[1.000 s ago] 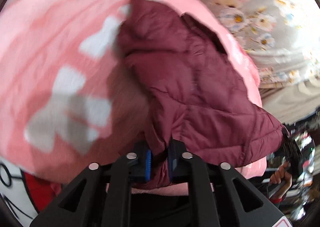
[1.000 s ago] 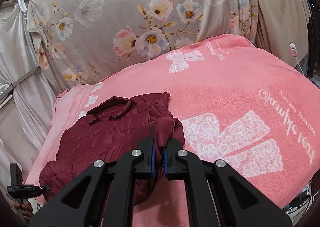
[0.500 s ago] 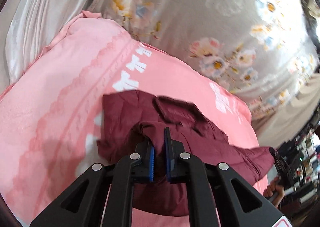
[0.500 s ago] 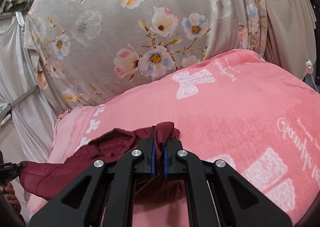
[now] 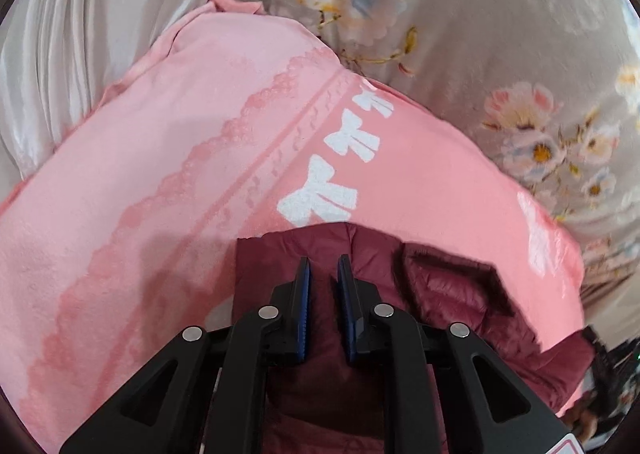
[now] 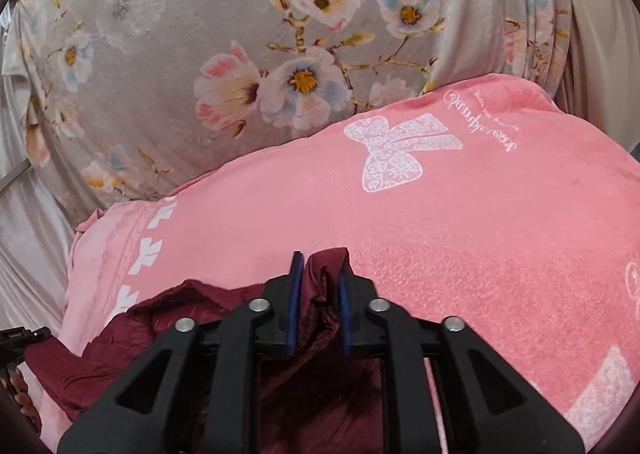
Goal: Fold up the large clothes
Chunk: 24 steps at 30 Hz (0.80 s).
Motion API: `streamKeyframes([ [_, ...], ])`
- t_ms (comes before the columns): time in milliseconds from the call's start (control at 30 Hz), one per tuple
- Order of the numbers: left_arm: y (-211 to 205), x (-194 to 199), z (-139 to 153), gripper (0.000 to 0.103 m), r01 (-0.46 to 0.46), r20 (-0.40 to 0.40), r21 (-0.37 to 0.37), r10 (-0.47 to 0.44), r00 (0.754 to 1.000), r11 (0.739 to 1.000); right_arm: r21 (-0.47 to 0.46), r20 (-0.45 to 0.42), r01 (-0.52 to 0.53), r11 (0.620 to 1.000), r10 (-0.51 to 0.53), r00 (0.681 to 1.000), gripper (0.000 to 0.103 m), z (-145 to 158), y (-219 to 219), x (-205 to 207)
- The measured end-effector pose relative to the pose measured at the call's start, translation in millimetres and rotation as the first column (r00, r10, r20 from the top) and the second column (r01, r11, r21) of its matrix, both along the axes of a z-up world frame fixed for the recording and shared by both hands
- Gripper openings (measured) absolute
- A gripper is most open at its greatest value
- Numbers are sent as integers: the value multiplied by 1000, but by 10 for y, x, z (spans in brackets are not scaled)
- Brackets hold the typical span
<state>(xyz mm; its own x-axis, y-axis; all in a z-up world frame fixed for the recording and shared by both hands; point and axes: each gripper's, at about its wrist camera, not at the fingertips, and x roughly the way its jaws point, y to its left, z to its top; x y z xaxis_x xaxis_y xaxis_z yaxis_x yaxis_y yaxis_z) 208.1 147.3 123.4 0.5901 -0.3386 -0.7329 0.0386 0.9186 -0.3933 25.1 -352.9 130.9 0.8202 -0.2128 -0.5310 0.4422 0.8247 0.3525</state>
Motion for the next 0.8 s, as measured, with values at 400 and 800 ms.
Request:
streamKeyframes([
  [400, -32, 0, 528, 58, -54, 217, 160, 18, 976, 986, -38, -15, -18, 999, 17, 1000, 45, -7, 196, -5],
  [800, -1115, -231, -400, 57, 246, 11, 287, -260, 966, 926, -99, -229, -274, 957, 246, 942, 42, -333, 1115, 443],
])
